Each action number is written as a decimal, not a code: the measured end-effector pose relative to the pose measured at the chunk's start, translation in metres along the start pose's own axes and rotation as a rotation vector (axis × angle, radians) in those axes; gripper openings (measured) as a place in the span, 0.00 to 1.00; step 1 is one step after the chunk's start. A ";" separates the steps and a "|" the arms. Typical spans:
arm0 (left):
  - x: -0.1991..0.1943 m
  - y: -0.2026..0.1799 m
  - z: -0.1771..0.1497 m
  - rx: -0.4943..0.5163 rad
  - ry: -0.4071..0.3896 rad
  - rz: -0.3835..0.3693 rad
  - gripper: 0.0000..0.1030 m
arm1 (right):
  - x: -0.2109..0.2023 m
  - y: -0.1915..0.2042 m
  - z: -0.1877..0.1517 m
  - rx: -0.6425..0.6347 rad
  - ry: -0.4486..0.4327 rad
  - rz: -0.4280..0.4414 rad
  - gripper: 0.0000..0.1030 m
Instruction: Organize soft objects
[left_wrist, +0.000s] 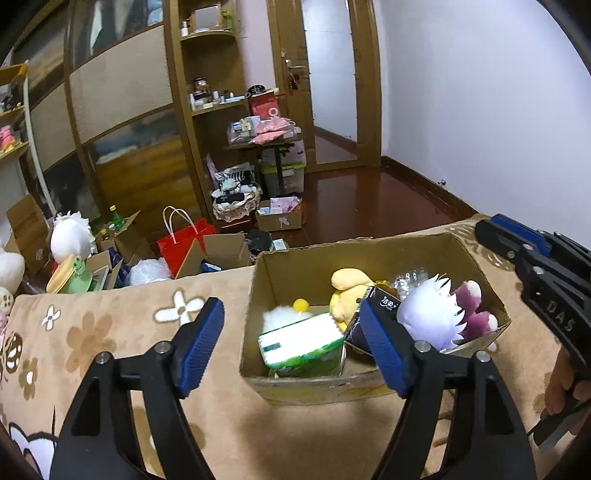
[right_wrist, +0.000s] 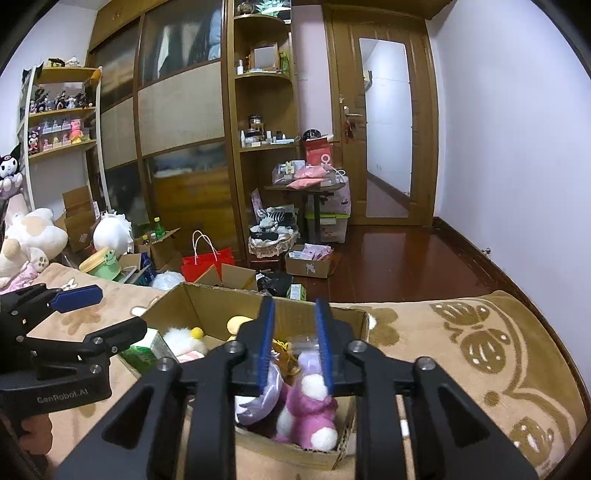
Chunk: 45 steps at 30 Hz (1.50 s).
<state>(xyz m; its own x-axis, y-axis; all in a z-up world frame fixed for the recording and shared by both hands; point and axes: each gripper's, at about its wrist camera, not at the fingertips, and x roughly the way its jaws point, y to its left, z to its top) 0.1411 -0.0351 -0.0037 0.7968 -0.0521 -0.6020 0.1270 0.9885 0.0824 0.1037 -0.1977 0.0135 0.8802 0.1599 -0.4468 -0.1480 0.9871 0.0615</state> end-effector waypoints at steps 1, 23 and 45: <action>-0.003 0.002 -0.001 -0.006 0.000 0.002 0.76 | -0.004 0.000 0.001 0.004 -0.001 0.000 0.25; -0.096 0.022 -0.022 -0.041 -0.083 0.068 0.97 | -0.102 0.005 0.003 0.031 -0.064 -0.036 1.00; -0.129 0.020 -0.043 -0.004 -0.167 0.095 0.99 | -0.135 -0.012 -0.025 0.083 -0.051 -0.054 1.00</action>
<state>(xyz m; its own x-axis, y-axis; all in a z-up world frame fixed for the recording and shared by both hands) 0.0155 -0.0022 0.0414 0.8919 0.0195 -0.4518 0.0438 0.9907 0.1292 -0.0245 -0.2313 0.0501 0.9078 0.1047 -0.4060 -0.0638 0.9915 0.1130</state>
